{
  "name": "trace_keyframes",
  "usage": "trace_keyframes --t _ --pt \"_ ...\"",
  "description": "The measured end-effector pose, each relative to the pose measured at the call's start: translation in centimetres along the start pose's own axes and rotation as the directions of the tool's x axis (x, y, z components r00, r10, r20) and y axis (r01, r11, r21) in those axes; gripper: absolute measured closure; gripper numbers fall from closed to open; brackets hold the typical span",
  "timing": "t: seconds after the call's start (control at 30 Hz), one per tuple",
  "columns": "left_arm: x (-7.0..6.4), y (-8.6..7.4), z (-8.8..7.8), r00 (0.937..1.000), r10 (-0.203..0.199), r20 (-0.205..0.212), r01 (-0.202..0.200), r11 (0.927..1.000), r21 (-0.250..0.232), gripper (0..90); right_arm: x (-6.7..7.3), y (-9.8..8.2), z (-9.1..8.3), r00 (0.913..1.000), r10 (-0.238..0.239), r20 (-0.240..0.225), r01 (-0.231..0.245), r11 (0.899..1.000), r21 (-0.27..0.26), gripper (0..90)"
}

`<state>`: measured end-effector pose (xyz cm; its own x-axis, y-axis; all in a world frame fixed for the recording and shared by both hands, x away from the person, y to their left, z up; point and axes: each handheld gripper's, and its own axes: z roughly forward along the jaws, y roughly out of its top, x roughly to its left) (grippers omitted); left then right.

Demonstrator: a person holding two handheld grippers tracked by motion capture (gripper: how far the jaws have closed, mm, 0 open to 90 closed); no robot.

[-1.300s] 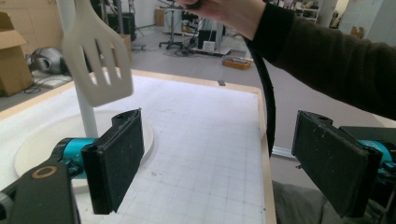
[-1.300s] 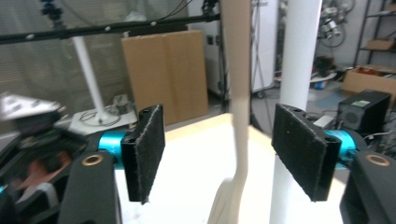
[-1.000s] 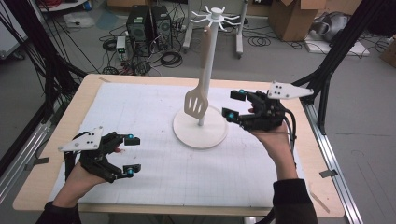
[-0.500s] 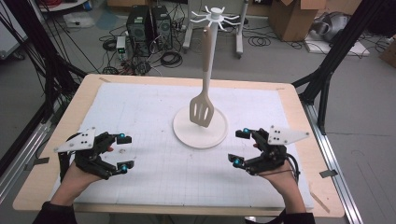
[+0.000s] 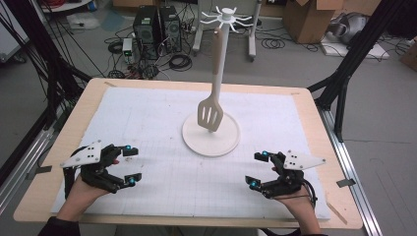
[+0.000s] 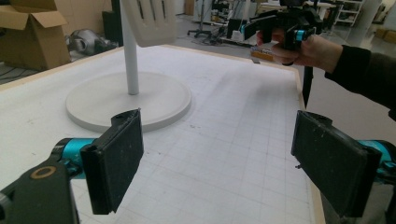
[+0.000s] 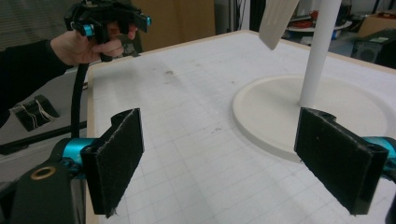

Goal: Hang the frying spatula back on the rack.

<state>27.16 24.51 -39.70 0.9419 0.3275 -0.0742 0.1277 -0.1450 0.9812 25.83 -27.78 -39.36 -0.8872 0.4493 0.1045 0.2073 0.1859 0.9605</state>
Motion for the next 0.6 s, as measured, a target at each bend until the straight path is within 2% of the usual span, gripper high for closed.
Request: trace_keyframes --t 0.1,0.6 --pt "-0.1 0.01 0.06 1.0 0.0 0.003 0.0 1.0 0.0 17.2 -0.1 0.02 -0.18 0.9999 0.017 -0.002 -0.017 1.0 -0.002 14.6" --pt "-0.14 0.28 0.01 1.0 0.003 -0.01 -0.003 1.0 0.0 17.1 -0.76 -0.5 -0.89 0.9994 0.034 0.008 -0.034 0.999 0.006 14.5"
